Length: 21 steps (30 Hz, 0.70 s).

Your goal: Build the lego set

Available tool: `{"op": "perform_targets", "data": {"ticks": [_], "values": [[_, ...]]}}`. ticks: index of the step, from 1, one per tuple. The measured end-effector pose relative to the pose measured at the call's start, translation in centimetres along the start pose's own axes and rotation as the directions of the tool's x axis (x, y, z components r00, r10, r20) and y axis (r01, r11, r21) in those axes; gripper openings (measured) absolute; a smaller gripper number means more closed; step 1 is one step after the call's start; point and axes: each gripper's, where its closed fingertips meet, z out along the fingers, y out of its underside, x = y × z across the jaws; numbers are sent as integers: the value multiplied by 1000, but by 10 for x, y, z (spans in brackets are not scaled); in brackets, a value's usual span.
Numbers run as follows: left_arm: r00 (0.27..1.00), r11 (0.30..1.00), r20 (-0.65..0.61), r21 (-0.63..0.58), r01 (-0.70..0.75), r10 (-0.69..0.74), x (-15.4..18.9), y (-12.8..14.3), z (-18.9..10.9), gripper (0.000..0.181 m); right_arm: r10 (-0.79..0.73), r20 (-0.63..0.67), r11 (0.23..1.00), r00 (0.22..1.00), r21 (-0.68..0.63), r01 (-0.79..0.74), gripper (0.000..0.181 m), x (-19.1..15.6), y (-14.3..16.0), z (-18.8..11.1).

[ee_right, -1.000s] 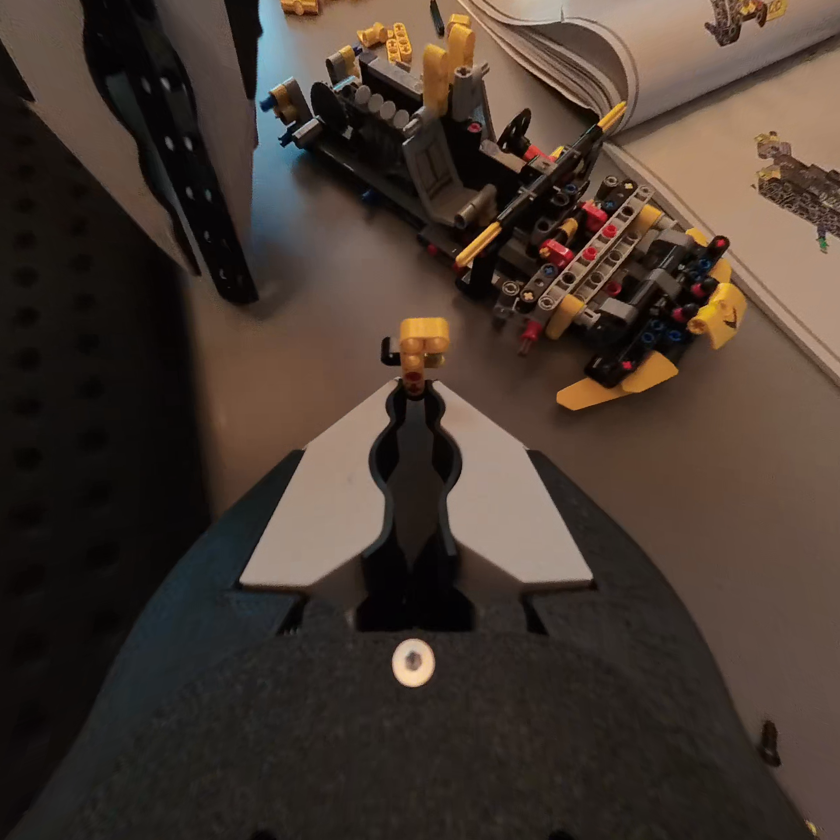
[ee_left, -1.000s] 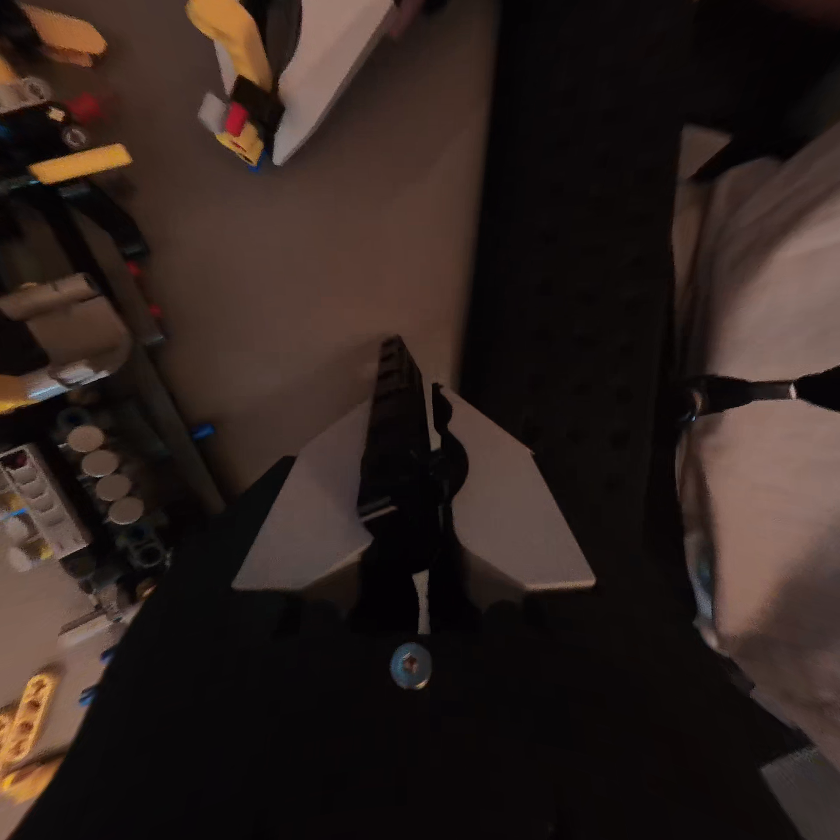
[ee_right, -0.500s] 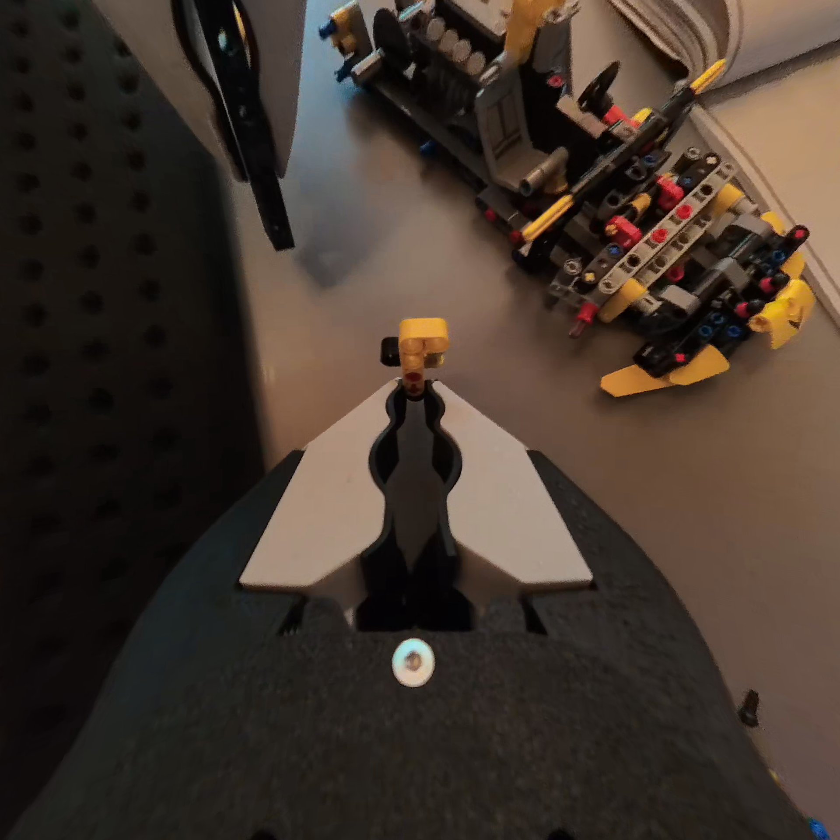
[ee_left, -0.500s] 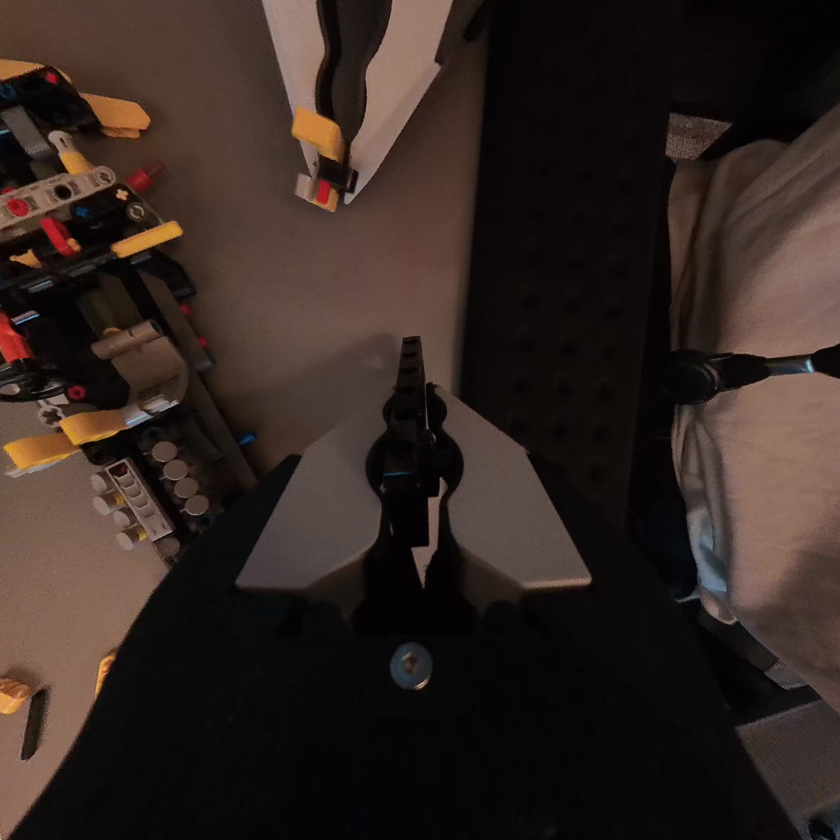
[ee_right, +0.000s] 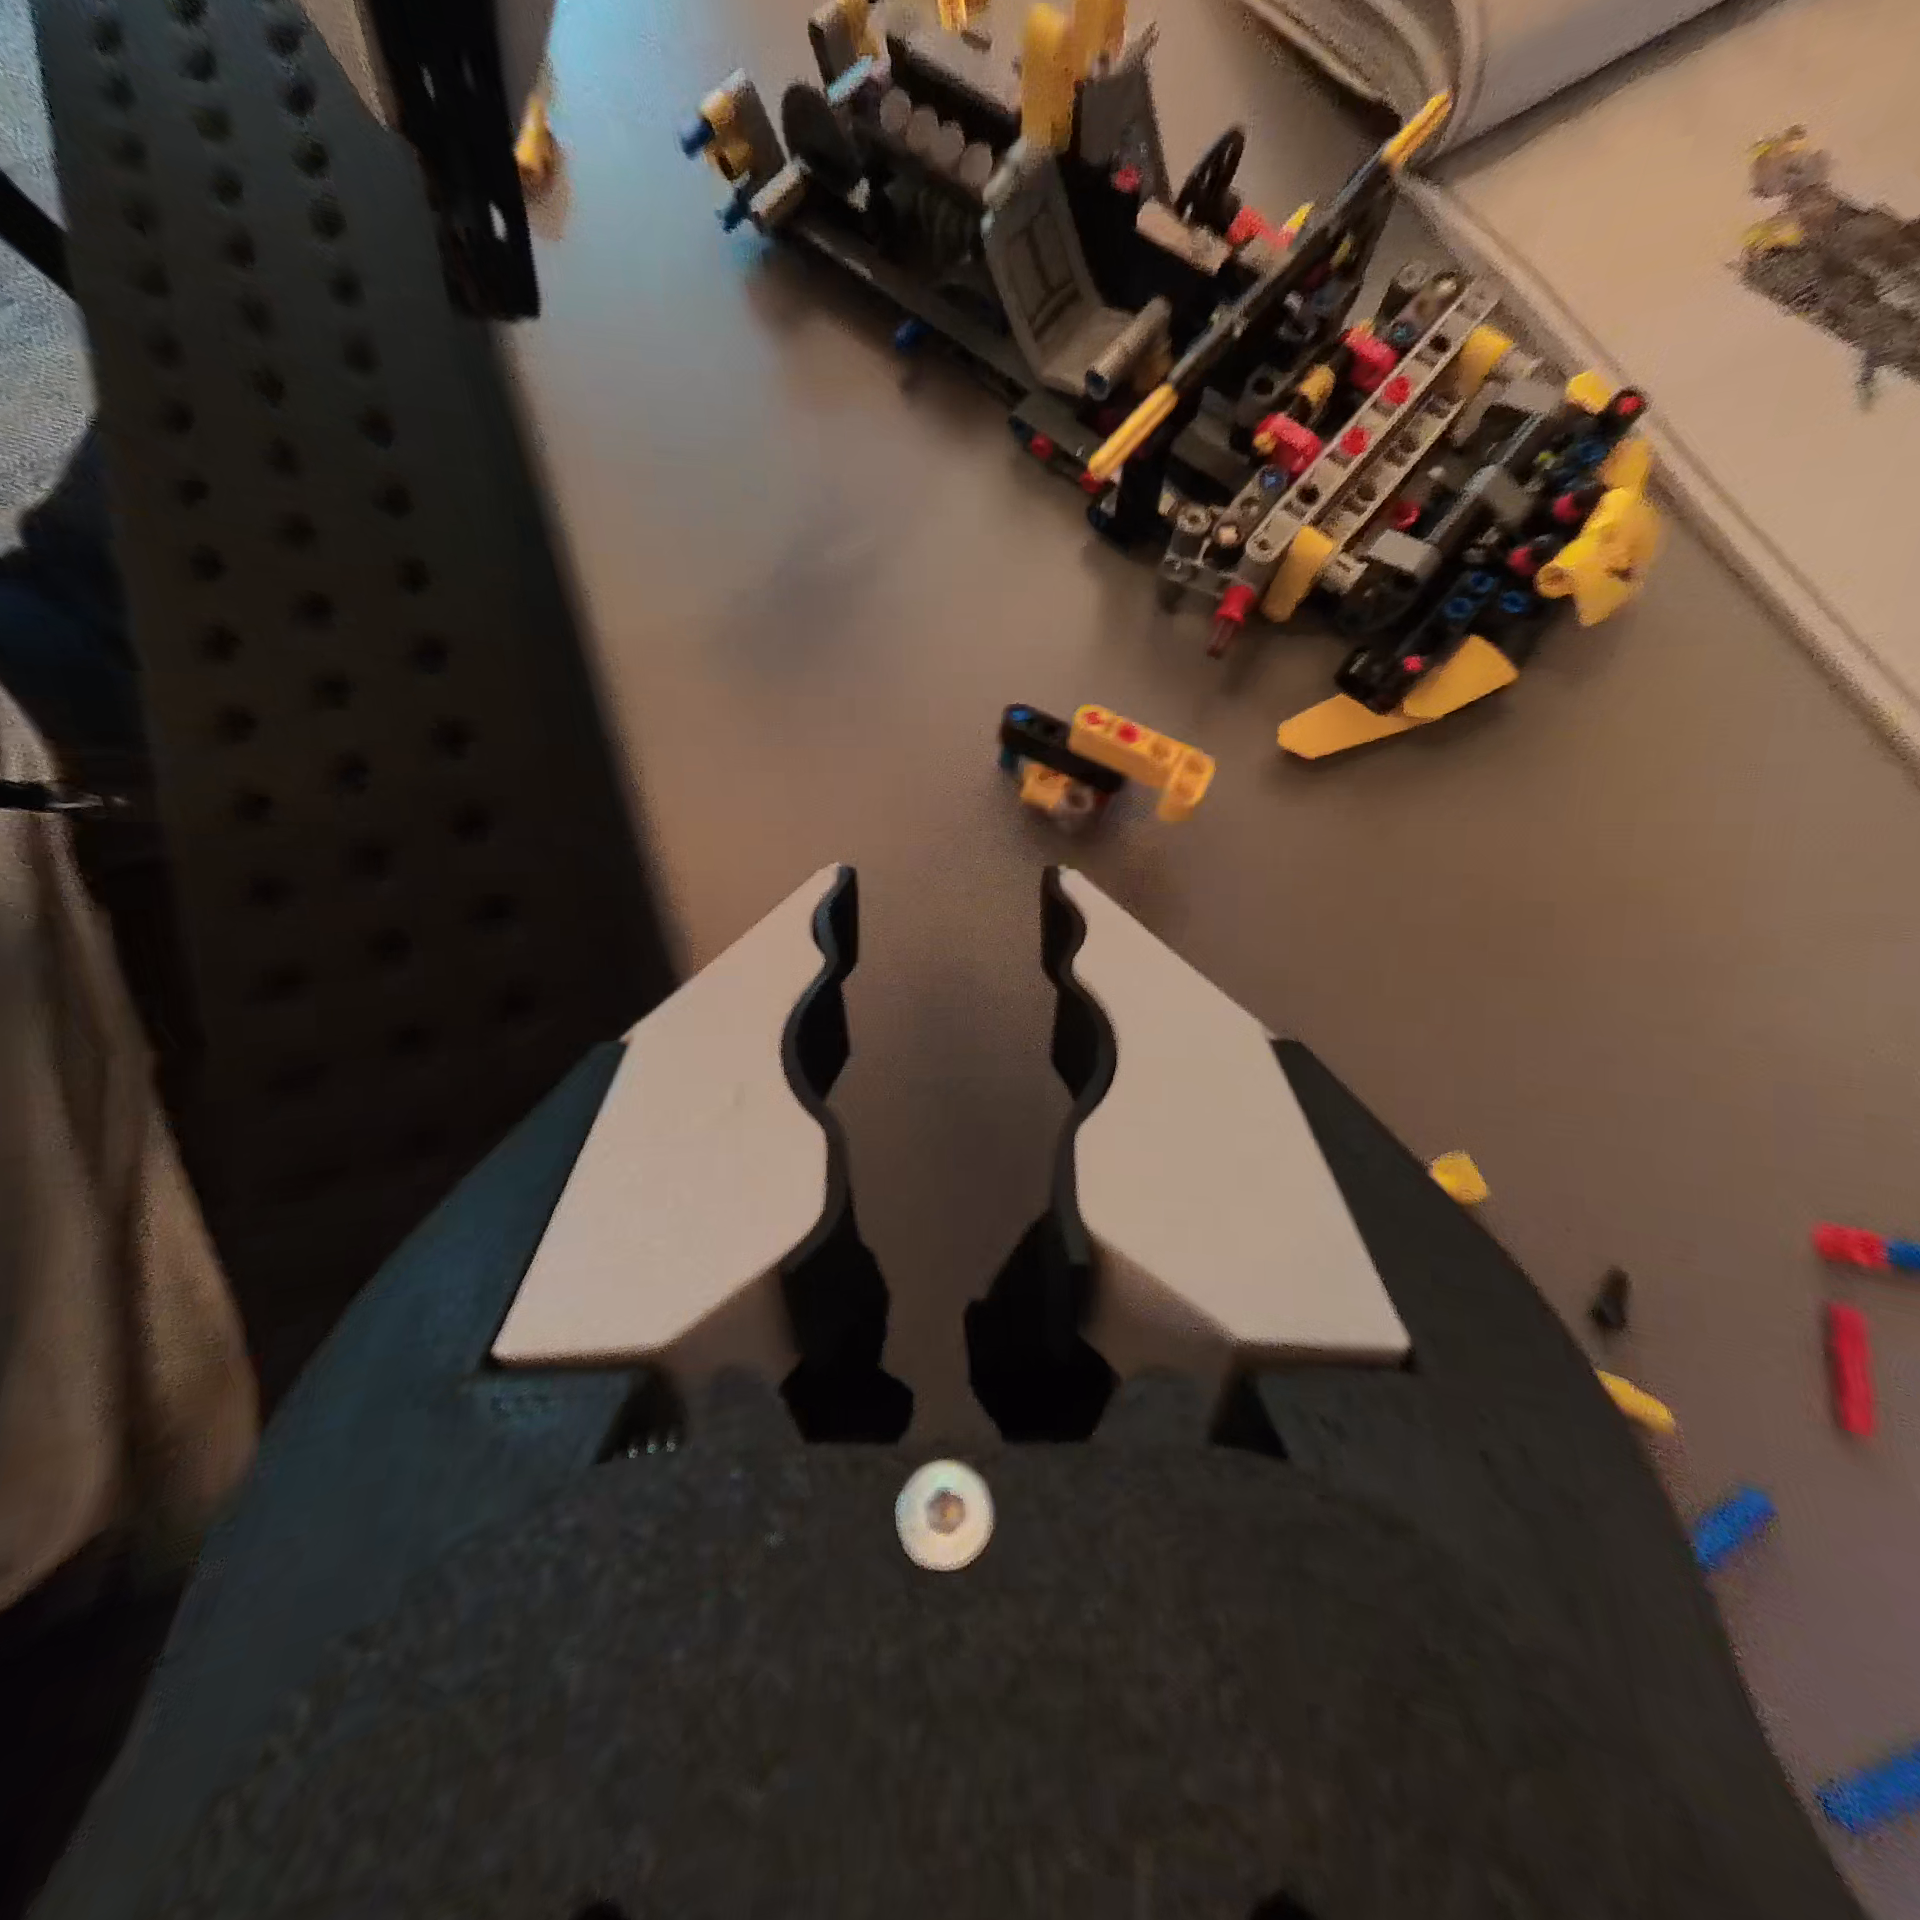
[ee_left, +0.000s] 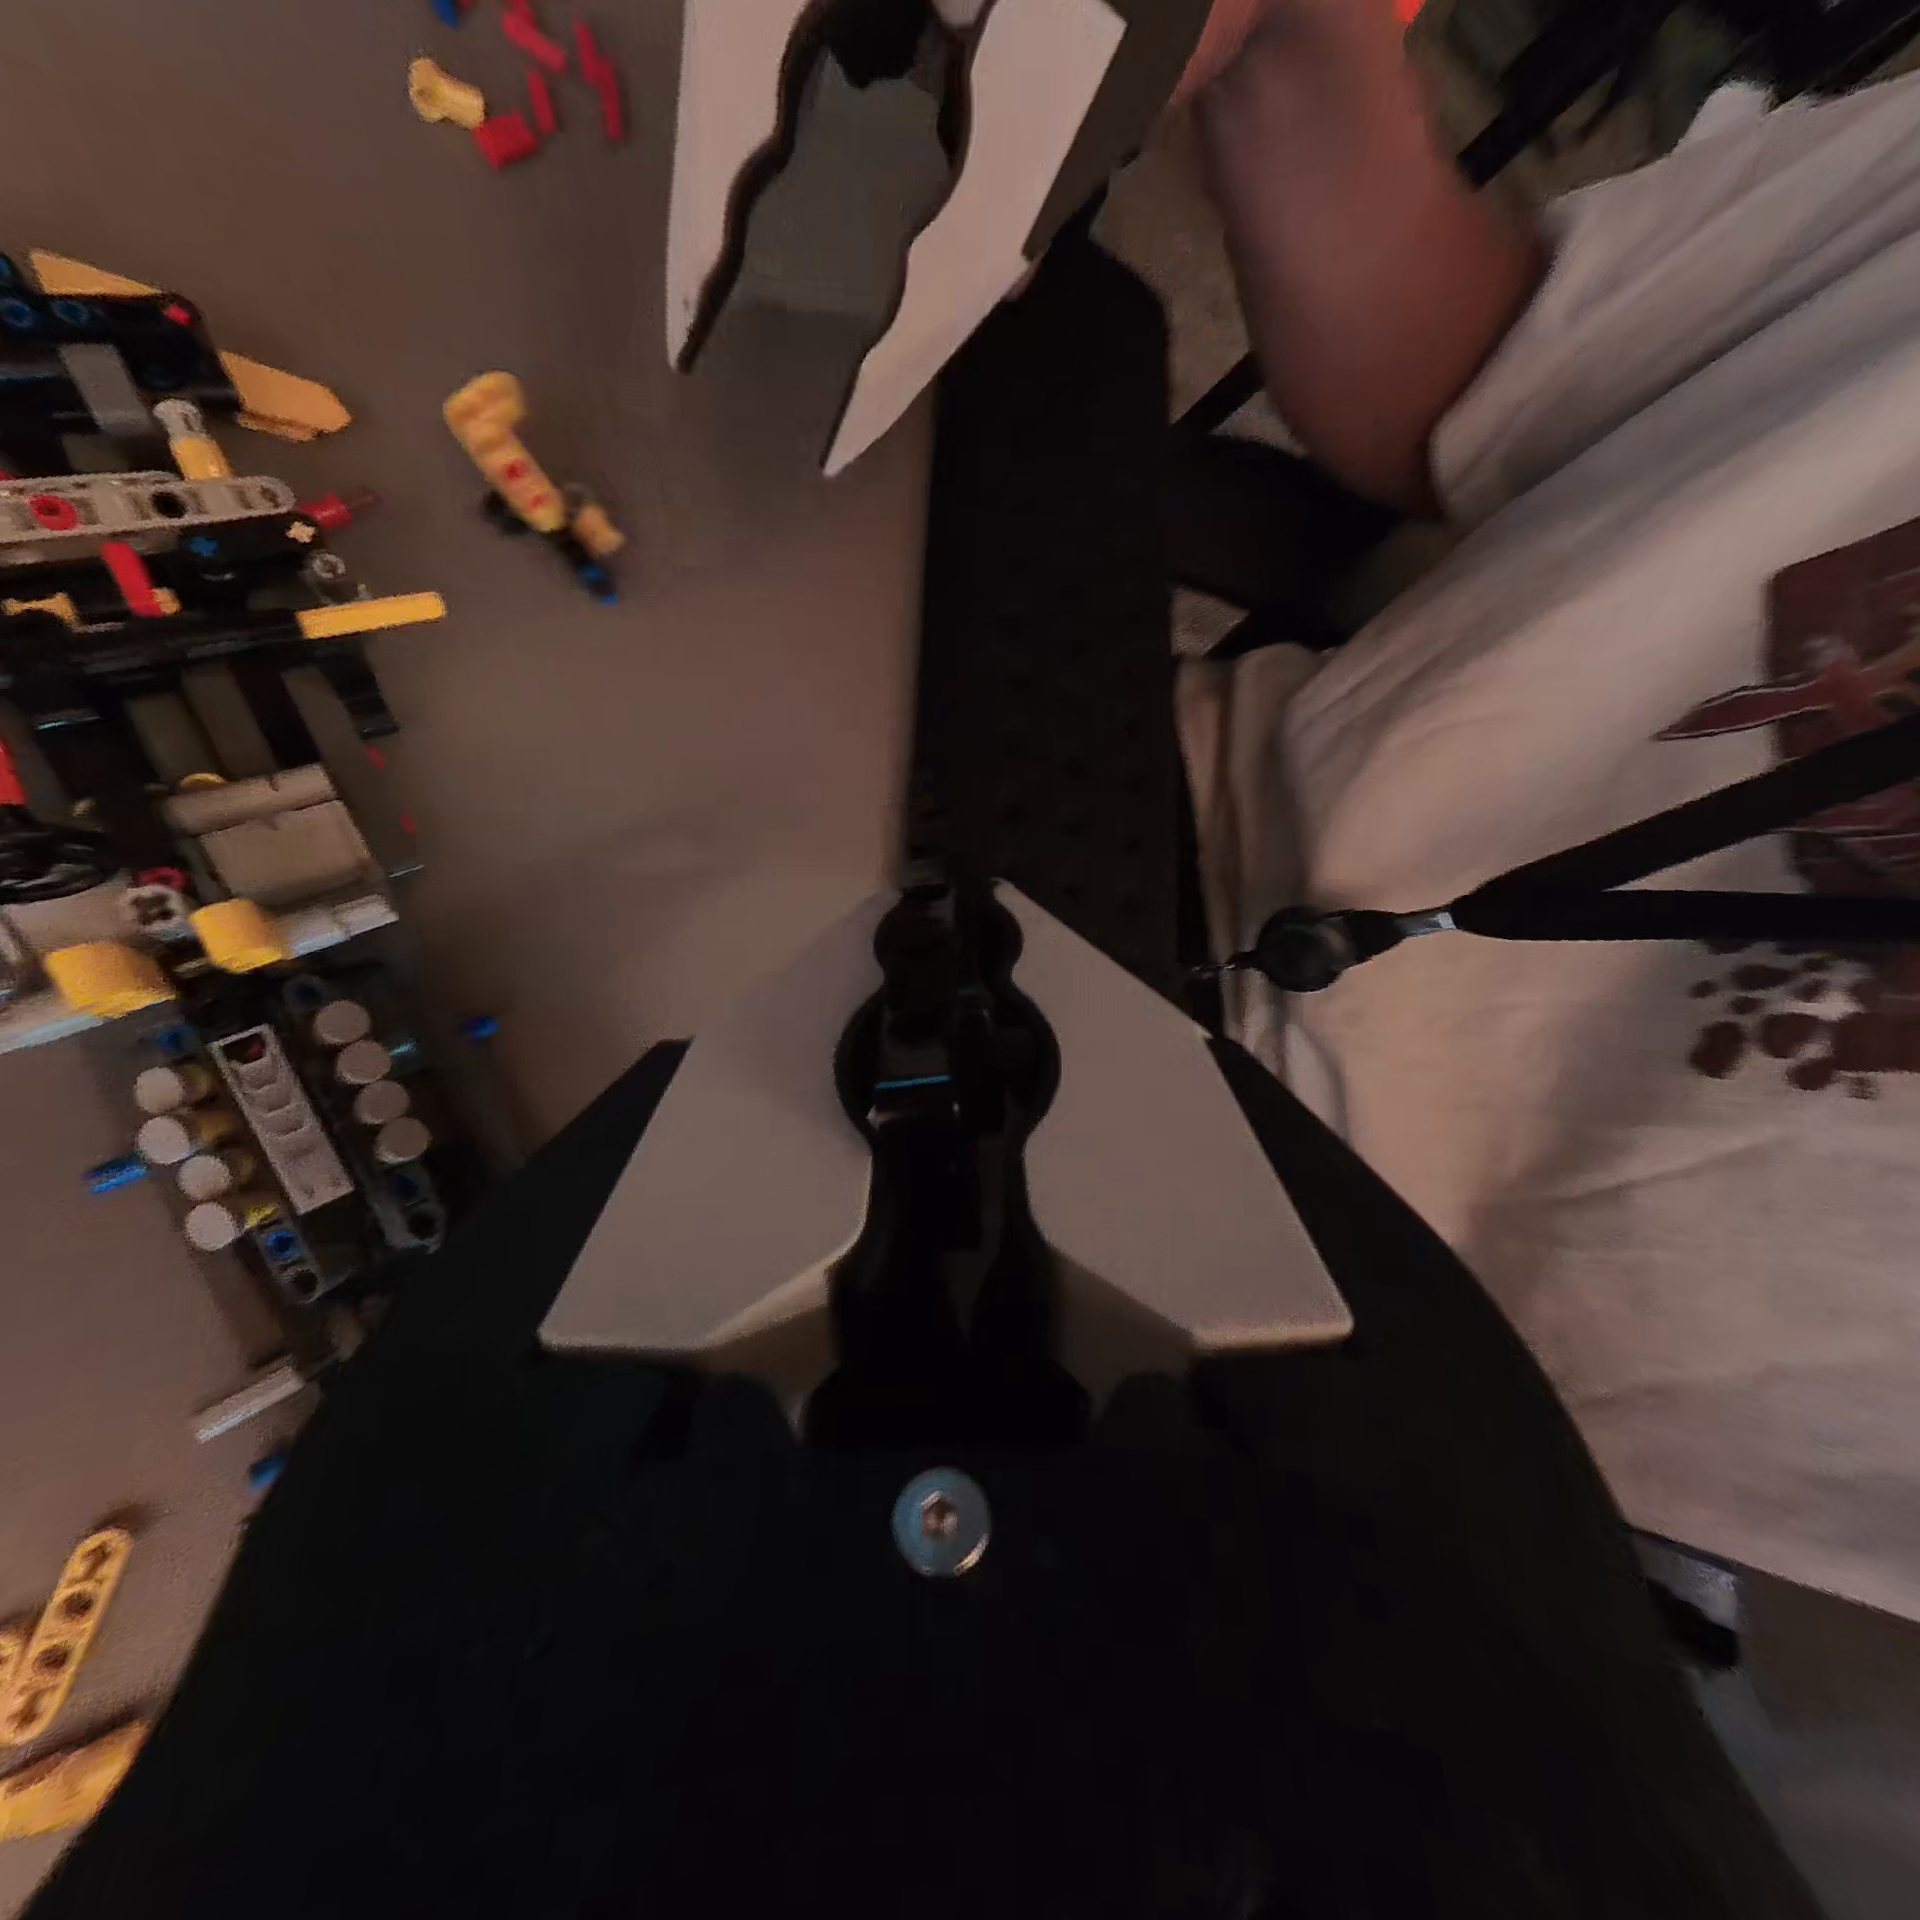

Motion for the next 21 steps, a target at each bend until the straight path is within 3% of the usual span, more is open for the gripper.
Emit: {"op": "perform_targets", "data": {"ticks": [1, 4, 6, 9, 11, 14, 16, 21], "values": [[999, 1000, -36, 19, 2, -1, 5, -4, -3, 12, -1, 4, 1000, 1000, 22, 1, 30, -6, -11, -11], [993, 999, -116, 49, -9, 14, 20, -14, -7, 12, -35, 231, 955, 972, 294, -36, 33, -63, -76, -29], [987, 998, -156, 51, -29, 37, 30, -19, -7, 12, -46, 384, 947, 922, 312, -83, 41, -96, -92, -16], [980, 996, -192, 83, -41, 57, 43, -28, -8, 12, -17, 519, 938, 855, 304, -166, 37, -116, -104, -1], [981, 994, -186, 100, -44, 62, 48, -31, -8, 12, -6, 514, 932, 858, 314, -181, 9, -114, -108, 3], [984, 970, -165, 239, -31, 73, 50, -44, -16, 19, 60, 572, 887, 818, 346, -307, 8, -109, -118, -1], [987, 914, -152, 405, 7, 60, 47, -58, -20, 24, 98, 625, 796, 774, 417, -438, 7, -103, -133, -7], [990, 787, -140, 613, 70, 22, 37, -62, -22, 9, 138, 617, 728, 775, 467, -502, 7, -101, -145, 6]]}}
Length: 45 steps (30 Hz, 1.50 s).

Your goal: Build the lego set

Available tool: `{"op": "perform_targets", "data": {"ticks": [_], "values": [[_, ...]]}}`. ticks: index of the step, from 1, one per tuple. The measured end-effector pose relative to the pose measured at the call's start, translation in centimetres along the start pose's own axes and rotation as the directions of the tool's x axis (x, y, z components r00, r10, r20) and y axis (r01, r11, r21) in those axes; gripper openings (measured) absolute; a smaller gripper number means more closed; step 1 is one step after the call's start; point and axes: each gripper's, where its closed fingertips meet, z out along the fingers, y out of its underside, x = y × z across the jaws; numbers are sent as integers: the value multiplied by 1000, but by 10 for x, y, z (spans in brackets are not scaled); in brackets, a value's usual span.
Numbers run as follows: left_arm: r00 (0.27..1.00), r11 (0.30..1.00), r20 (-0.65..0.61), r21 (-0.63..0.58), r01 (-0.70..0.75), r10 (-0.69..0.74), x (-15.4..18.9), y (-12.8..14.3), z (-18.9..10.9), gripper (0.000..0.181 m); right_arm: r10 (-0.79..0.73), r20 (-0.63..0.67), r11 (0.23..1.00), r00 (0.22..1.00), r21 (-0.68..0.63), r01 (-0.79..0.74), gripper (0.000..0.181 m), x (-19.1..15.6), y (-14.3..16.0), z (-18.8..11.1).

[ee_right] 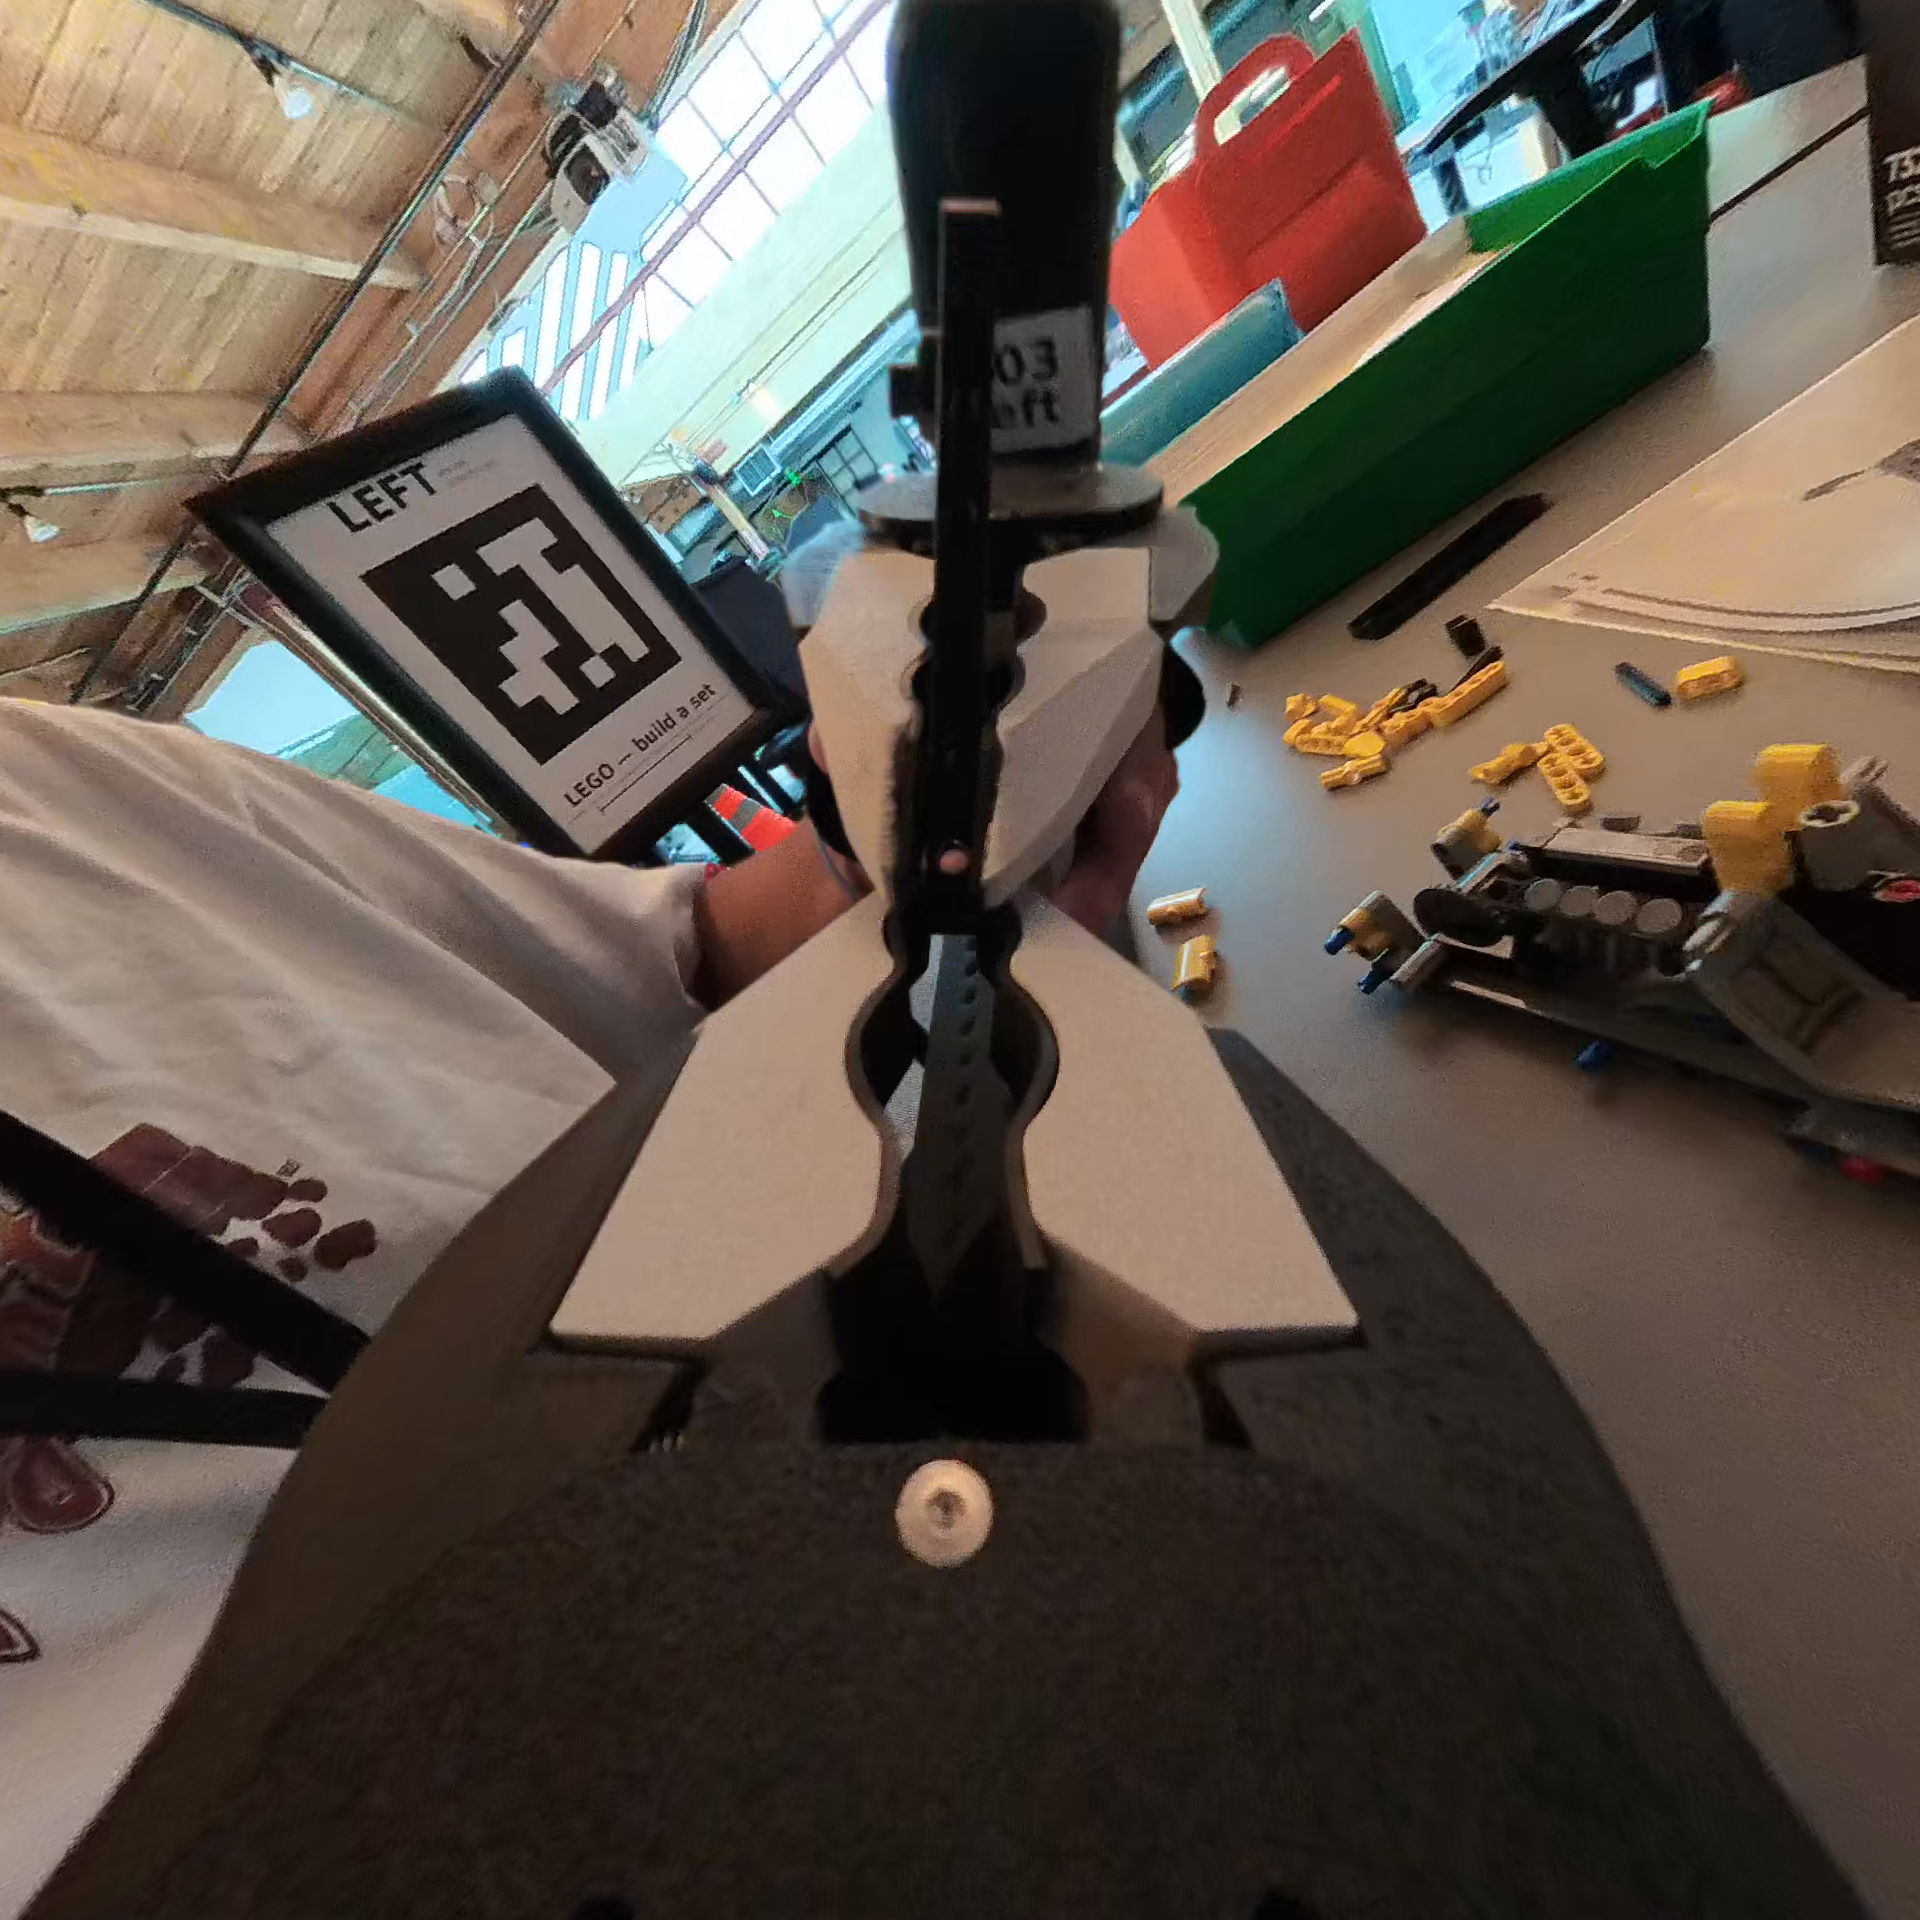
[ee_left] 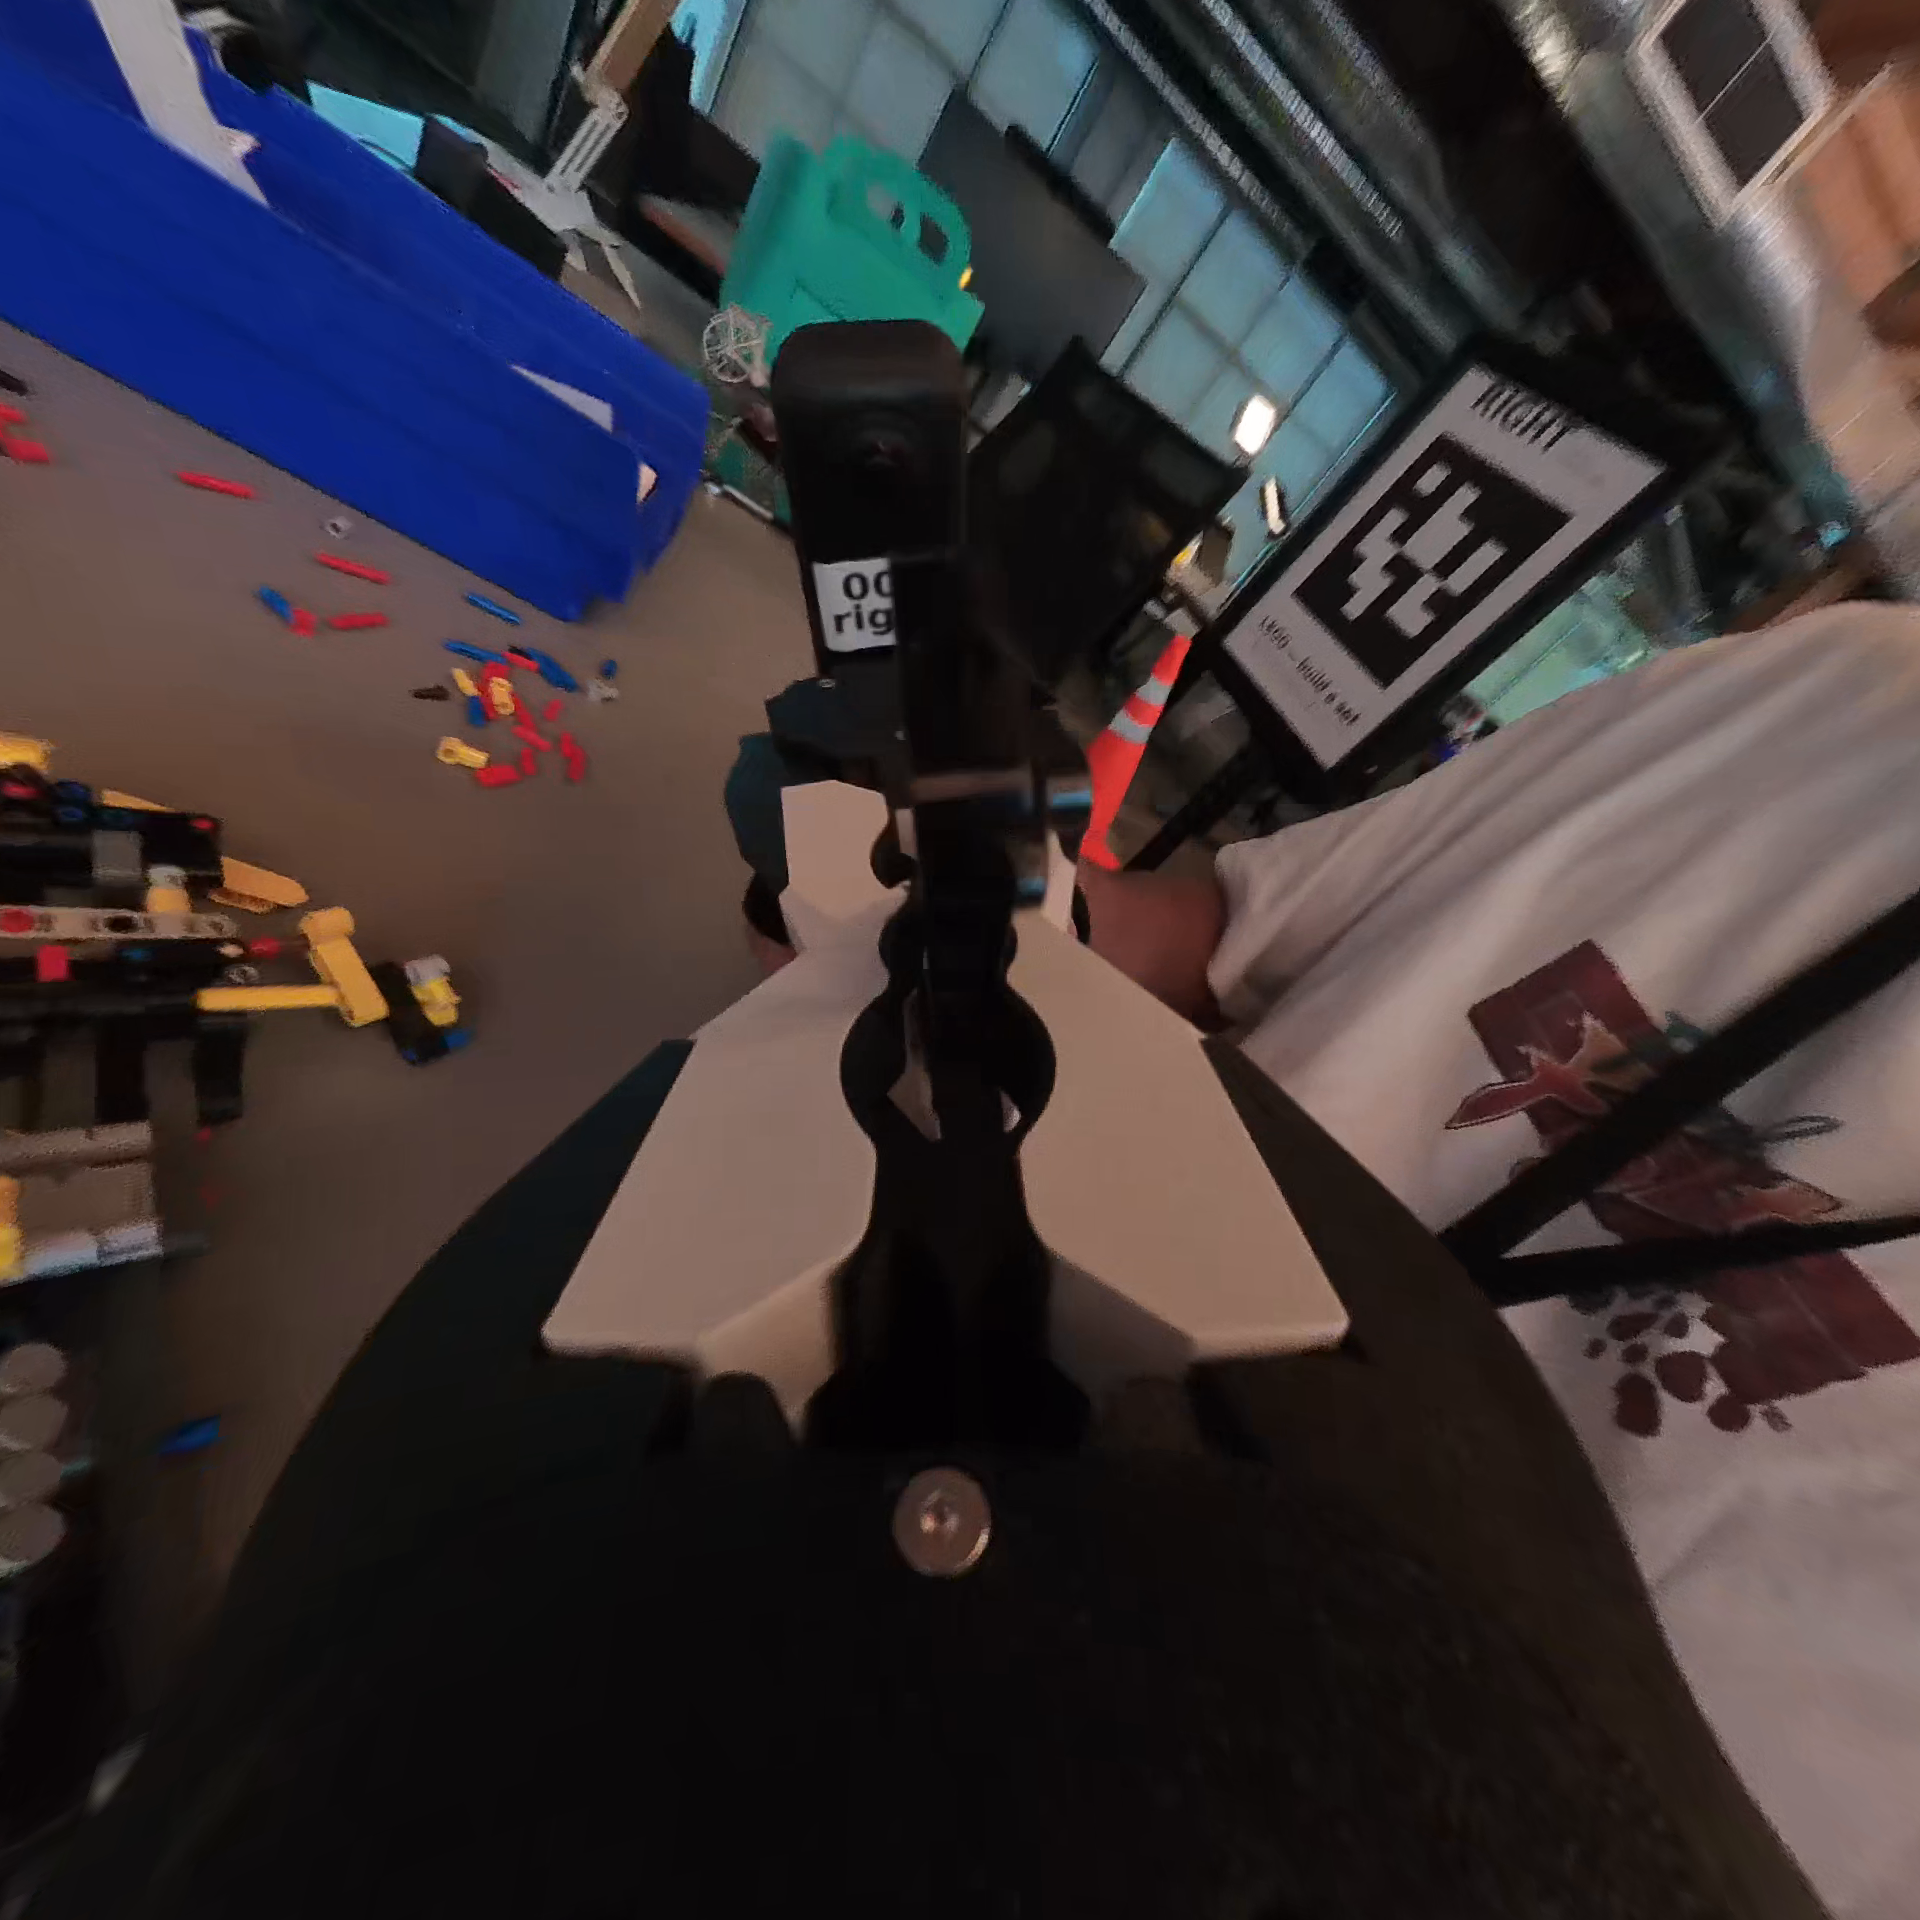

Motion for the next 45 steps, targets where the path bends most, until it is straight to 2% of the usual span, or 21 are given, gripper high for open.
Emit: {"op": "perform_targets", "data": {"ticks": [2, 4, 8, 10, 12, 13, 14, 16, 17, 21, 22, 29, 34, 41, 45], "values": [[998, 998, 3, -38, 56, -56, -5, 9, -4, 9, -28, -17, 997, 999, -74, 26, 8, 4, 10, 0], [995, 992, 67, -97, 77, -70, -15, 17, -11, 9, -79, -37, 980, 996, -184, 71, 31, 8, 18, -9], [997, 964, 56, -256, 70, -58, -10, 39, -9, 9, -150, -69, 986, 986, -86, 144, 37, 6, -26, -23], [998, 950, 25, -305, 62, -57, -2, 47, 1, 9, -163, -49, 980, 985, -125, 155, 39, 7, -25, -10], [999, 946, 48, -322, 38, -24, -4, 52, 8, 9, -128, 1, 982, 992, -138, 127, 33, 5, -22, 1], [998, 942, 60, -333, 30, -10, -5, 56, 10, 10, -120, 2, 985, 993, -120, 120, 16, 6, -24, 3], [996, 943, 93, -331, 28, 3, -9, 58, 10, 11, -108, -24, 988, 994, -114, 104, 9, 12, -24, 2], [990, 944, 139, -328, 29, 18, -17, 63, 5, 25, -71, -58, 989, 996, -136, 63, 8, 21, -22, -2], [989, 949, 146, -312, 39, 8, -19, 63, 3, 26, -80, -88, 989, 993, -132, 68, 8, 25, -23, -5], [992, 968, 127, -247, 54, -23, -21, 64, 2, 21, -78, -113, 987, 991, -151, 61, 7, 26, -25, -9], [991, 969, 134, -244, 43, -10, -23, 64, 3, 15, -76, -117, 987, 990, -148, 58, 7, 26, -25, -7], [996, 964, 84, -266, 24, -2, -17, 70, 5, 9, -36, -69, 985, 997, -173, 24, 7, 18, -19, 3], [998, 933, 56, -358, 26, -6, -16, 88, 7, 9, -52, -64, 956, 997, -293, 31, 8, 20, 11, 22], [1000, 946, 6, -325, 13, -11, -11, 83, 5, 10, -68, -43, 966, 997, -254, 55, 8, 18, 1, 18], [996, 950, 71, -309, -30, 55, -20, 80, 1, 10, -158, -109, 959, 981, -253, 127, 7, 20, -6, 14]]}}
